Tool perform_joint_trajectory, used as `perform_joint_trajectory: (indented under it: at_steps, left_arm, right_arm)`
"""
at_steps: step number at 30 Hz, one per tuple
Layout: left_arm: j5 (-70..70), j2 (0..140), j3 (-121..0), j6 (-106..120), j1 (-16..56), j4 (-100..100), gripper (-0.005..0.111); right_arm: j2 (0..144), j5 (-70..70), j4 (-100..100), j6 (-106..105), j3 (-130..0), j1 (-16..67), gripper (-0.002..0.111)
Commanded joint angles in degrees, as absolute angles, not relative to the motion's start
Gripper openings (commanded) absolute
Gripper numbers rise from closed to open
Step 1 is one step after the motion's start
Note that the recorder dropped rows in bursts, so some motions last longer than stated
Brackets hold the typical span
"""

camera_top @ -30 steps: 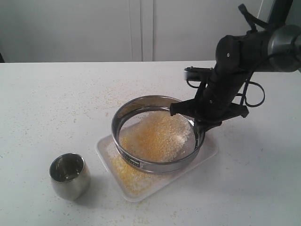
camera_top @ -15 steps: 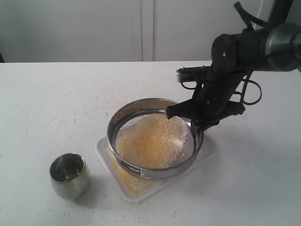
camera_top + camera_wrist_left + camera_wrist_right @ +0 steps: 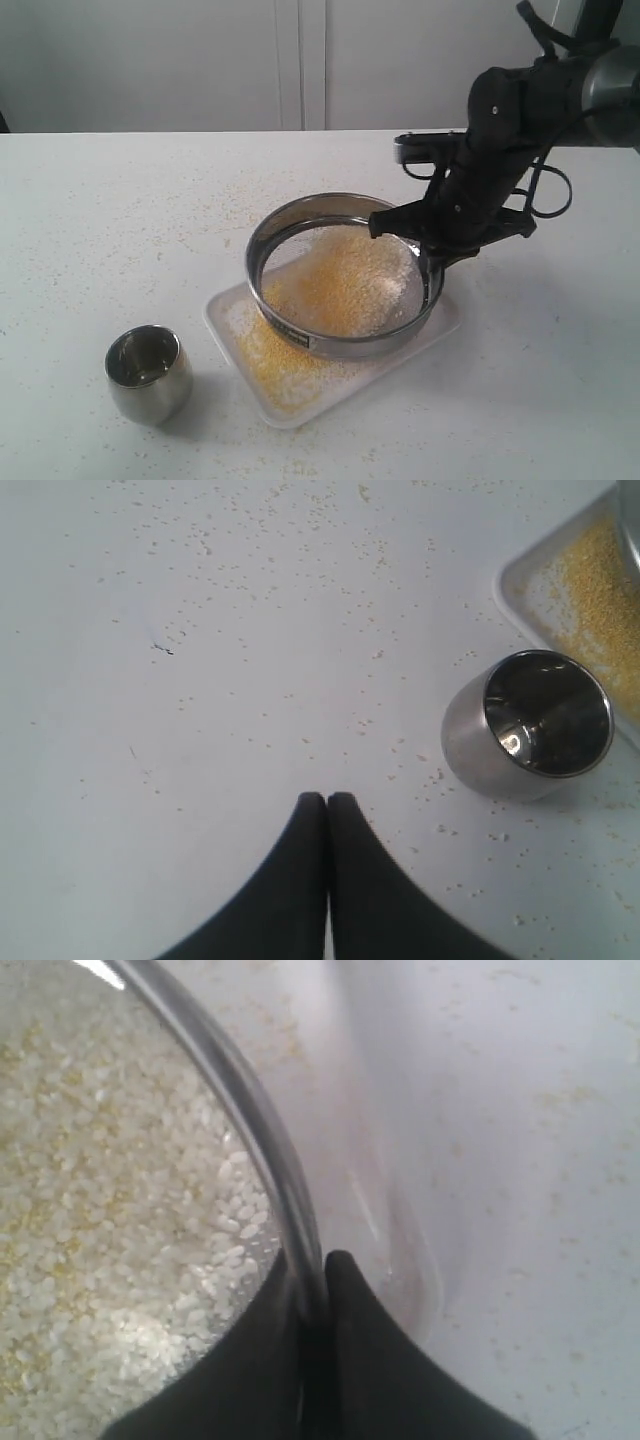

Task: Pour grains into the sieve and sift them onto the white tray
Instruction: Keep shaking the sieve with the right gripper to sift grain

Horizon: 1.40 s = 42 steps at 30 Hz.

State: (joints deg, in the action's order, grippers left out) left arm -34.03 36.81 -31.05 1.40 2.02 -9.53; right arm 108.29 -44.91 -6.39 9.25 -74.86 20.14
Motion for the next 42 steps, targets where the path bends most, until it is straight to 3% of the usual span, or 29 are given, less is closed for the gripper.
perform_joint_trajectory:
  at_steps: [1, 5, 8, 11, 14, 17, 22, 27, 31, 36, 39, 42]
  left_arm:
    - [-34.22, 36.44, -30.67, 1.55, 1.84, -9.91, 0.000]
    - [-34.32, 36.44, -30.67, 1.55, 1.84, -9.91, 0.000]
    - [-34.32, 36.44, -30.67, 1.55, 1.84, -9.91, 0.000]
    - [-34.32, 36.44, -30.67, 1.55, 1.84, -9.91, 0.000]
    - [-34.32, 36.44, -30.67, 1.55, 1.84, -9.91, 0.000]
    - [-34.32, 36.44, -30.67, 1.55, 1.84, -9.91, 0.000]
    - [-34.32, 36.44, -30.67, 1.55, 1.84, -9.91, 0.000]
    - [-34.32, 36.44, -30.67, 1.55, 1.84, -9.91, 0.000]
    - [-34.41, 36.44, -30.67, 1.55, 1.84, -9.91, 0.000]
    - [-34.41, 36.44, -30.67, 1.55, 1.84, -9.91, 0.000]
    - [-34.34, 36.44, -30.67, 1.55, 1.84, -9.75, 0.000]
    - [-34.34, 36.44, -30.67, 1.55, 1.84, -9.75, 0.000]
  right_arm:
    - [107.19, -47.46, -7.36, 4.60, -75.22, 22.24, 0.000]
    - [107.78, -45.30, -6.92, 11.62, -75.33, 19.21, 0.000]
    - [107.57, -46.19, -7.72, 4.03, -75.33, 22.88, 0.000]
    - [108.40, -42.60, -7.49, 12.53, -75.33, 19.58, 0.000]
    - [108.42, -46.65, -10.25, 0.00, -75.33, 22.57, 0.000]
    - [109.25, -42.54, -1.75, 15.31, -75.96, 18.87, 0.000]
    - [108.55, -47.54, -10.69, -0.87, -75.83, 21.63, 0.000]
    - [109.61, -44.13, -1.94, 14.40, -77.90, 18.15, 0.000]
    - [108.77, -48.75, -10.90, -1.69, -77.25, 22.02, 0.000]
    - [109.57, -44.00, 1.33, 15.90, -78.80, 19.46, 0.000]
    - [109.89, -47.57, -11.78, 3.32, -78.75, 19.78, 0.000]
    - [109.19, -46.39, -8.03, 1.45, -78.47, 22.70, 0.000]
